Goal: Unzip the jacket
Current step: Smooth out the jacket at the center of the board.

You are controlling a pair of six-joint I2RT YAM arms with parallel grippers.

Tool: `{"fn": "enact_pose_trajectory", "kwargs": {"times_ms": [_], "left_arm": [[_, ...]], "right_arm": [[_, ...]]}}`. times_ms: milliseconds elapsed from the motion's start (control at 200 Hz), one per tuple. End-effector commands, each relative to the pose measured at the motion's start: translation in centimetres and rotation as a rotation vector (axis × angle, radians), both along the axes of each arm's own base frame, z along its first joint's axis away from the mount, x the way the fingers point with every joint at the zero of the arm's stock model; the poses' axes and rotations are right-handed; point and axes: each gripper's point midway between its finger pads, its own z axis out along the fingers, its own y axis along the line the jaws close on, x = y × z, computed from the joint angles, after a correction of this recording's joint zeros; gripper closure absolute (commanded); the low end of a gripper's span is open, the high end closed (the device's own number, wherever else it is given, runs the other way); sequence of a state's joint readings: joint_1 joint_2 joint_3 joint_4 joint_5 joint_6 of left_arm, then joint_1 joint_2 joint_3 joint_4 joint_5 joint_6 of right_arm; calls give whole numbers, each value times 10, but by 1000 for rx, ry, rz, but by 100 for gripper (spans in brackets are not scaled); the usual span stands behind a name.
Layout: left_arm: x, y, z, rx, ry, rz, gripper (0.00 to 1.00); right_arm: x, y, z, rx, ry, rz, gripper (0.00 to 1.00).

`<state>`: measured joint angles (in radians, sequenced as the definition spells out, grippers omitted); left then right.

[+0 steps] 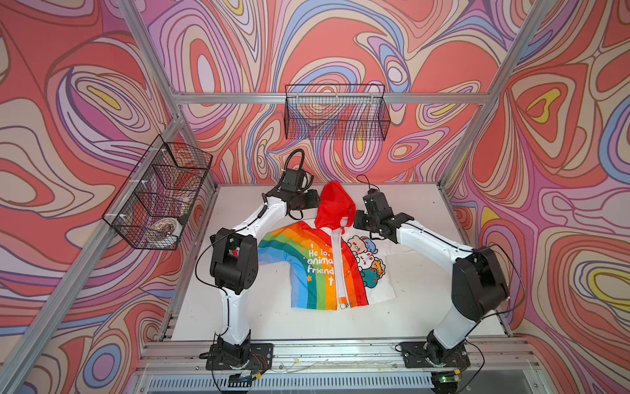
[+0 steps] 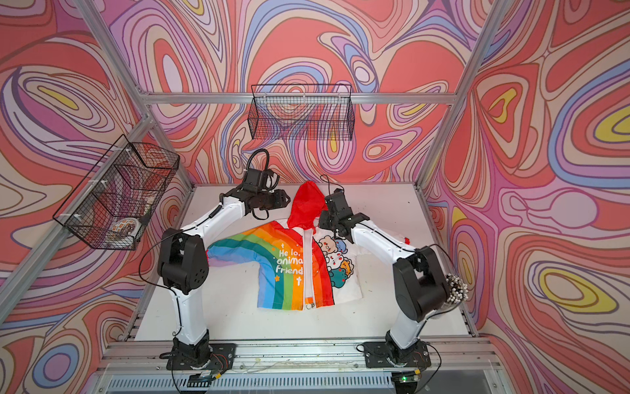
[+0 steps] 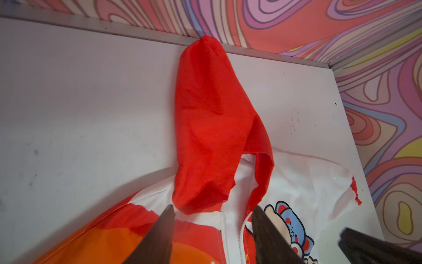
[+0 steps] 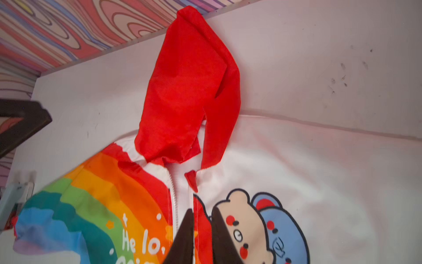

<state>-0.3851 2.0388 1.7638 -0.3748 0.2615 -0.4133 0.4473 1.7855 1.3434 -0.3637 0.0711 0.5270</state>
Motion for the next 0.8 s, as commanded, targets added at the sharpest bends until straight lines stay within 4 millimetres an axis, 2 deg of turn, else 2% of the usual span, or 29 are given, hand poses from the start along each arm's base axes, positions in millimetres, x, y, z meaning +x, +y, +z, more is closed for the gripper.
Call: {"fn": "enact_pose_trajectory", "kwargs": {"times_ms": [0,70,140,270,406,546,626,791], "left_arm": [[1,-22,-25,96,8,-74,41],[5,-36,-29,106,5,-97,42],[7,-50,-34,127,-3,-124,47],[11,-56,-53,227,4,-121,52],[14,-46,-72,288,40,-74,42],[15,-44,-88,307,71,-66,27],[15,-44,-97,317,93,-65,24],[14,-38,-114,340,137,-50,24]], "right_arm": [[17,-4,-26,-37,84,6,75],[33,-4,-37,-12,114,-4,71],[46,-2,-45,42,140,4,65],[57,8,-60,88,192,42,53],[65,4,-77,53,222,18,46],[77,-5,-95,58,252,-19,46],[83,-3,-94,91,239,-11,46],[86,20,-79,187,174,108,38]]}}
